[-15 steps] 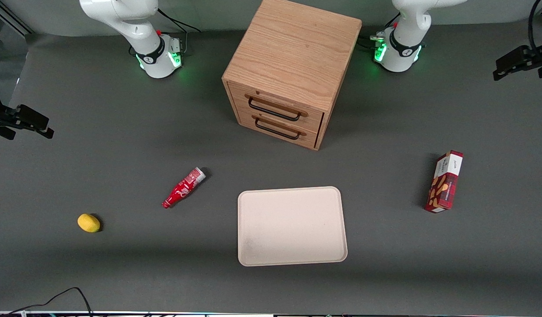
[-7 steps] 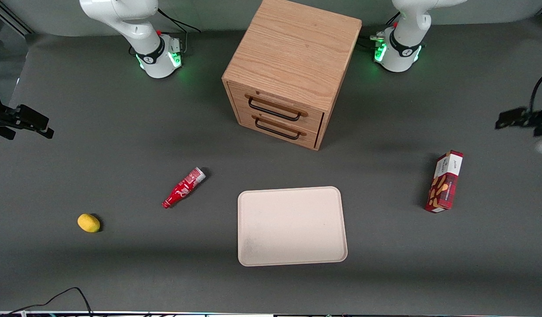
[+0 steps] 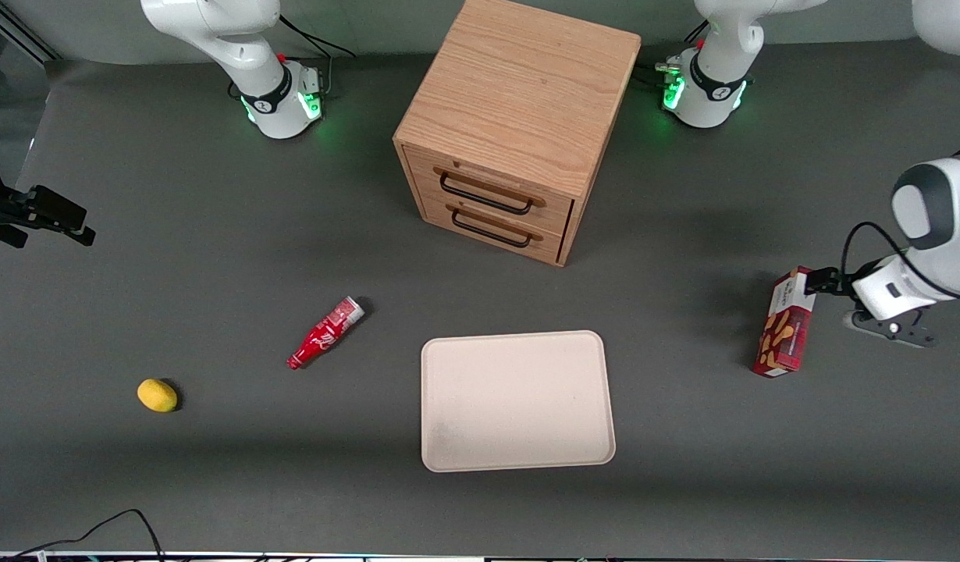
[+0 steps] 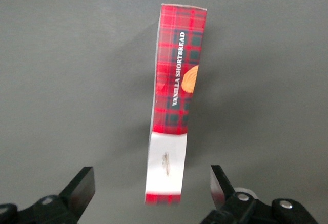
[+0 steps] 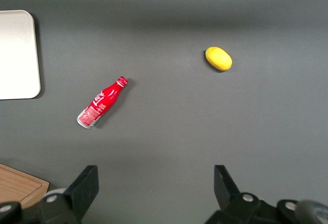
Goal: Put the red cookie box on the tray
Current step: 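Move the open left gripper down over the red plaid cookie box, then close the left gripper on the cookie box and lift it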
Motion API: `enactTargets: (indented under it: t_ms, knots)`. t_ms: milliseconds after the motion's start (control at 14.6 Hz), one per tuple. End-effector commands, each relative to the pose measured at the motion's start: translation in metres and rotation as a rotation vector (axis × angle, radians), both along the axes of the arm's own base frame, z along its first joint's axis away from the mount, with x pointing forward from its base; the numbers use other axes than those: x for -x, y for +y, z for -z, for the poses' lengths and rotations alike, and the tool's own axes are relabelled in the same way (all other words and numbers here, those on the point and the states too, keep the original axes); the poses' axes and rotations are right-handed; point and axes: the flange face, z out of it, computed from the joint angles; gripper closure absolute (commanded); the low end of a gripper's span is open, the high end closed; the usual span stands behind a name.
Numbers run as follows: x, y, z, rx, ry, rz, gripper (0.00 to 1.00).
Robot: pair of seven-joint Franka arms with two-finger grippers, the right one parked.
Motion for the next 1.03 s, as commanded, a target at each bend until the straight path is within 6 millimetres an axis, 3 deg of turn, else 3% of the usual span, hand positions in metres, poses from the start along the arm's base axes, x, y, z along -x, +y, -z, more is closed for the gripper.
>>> enactTargets:
  t_ms: [0,412,481,550,618,962]
  knots:
    - [0.010,-0.005,0.029,0.008,-0.060,0.003,0.00]
    - [0.001,-0.024,0.074,0.031,-0.112,-0.010,0.00]
    - [0.001,-0.023,0.077,0.031,-0.112,-0.014,0.30]
    - [0.001,-0.023,0.078,0.033,-0.111,-0.019,0.83]
    - [0.002,-0.023,0.080,0.036,-0.107,-0.020,1.00]
    - [0.001,-0.022,0.080,0.037,-0.101,-0.018,1.00]
